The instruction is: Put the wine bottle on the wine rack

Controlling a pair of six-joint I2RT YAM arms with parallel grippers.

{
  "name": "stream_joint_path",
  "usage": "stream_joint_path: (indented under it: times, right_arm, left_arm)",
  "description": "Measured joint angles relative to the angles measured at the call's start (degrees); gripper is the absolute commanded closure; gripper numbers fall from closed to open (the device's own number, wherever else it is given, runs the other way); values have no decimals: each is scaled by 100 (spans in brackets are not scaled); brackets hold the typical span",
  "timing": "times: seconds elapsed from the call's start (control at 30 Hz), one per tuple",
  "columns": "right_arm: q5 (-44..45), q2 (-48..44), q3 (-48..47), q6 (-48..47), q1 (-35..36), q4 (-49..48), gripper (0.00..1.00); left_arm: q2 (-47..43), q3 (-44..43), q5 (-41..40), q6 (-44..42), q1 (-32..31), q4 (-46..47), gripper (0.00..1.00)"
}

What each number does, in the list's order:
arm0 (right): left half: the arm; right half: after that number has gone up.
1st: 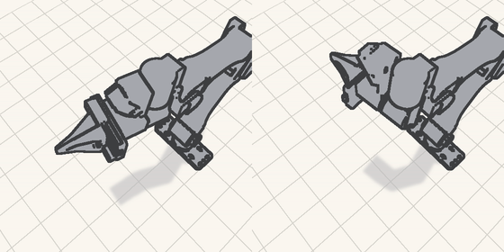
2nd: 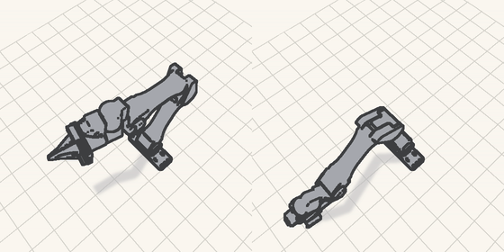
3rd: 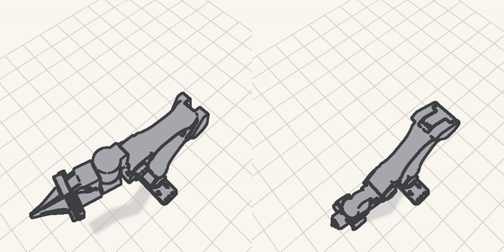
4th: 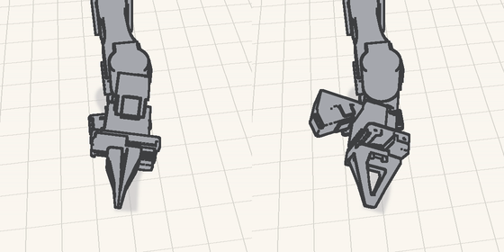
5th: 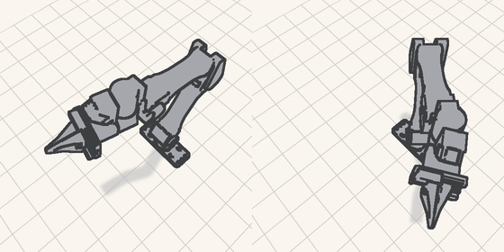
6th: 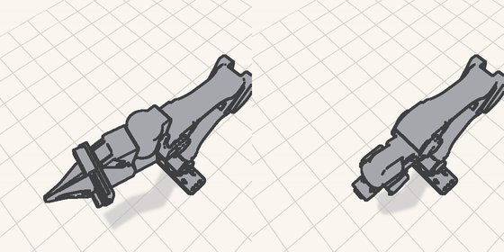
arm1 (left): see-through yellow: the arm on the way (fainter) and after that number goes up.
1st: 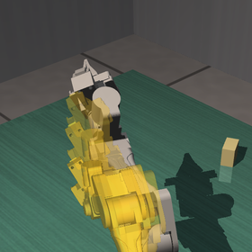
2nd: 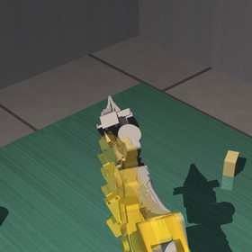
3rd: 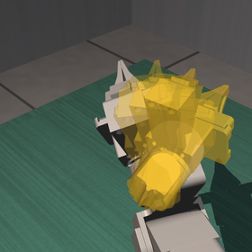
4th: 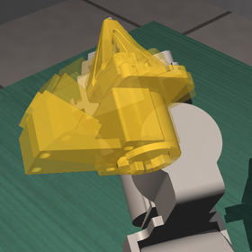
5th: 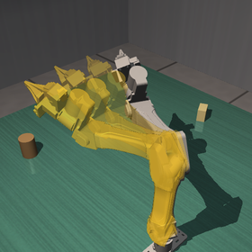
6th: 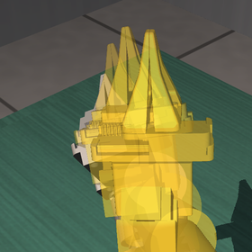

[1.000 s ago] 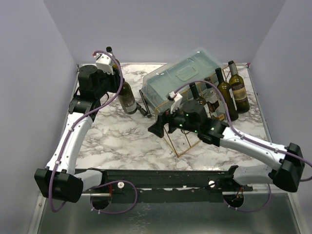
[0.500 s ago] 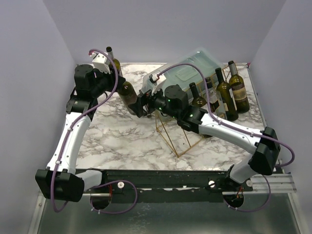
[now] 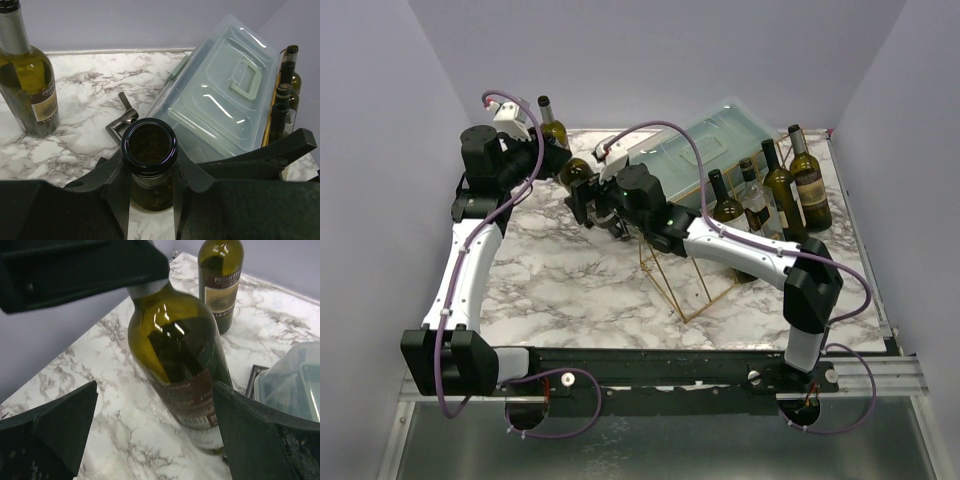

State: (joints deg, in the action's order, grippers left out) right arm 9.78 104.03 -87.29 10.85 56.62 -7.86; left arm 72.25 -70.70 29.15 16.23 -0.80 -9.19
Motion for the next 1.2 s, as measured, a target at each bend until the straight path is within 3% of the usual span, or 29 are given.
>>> stream_joint_path:
  times: [0.4,1.1,1.2]
  right_arm:
    - [942,780,-1108,-479,0,310,0]
    - [1497,1703,-2328,-855,0,925,0]
    - [1532,1836,-2457,-898,0,929,6]
  left_arm:
    - [225,0,439,619,363,433,100]
    - [337,0,608,835,367,669,100]
    - [354,0,612,837,374,678,100]
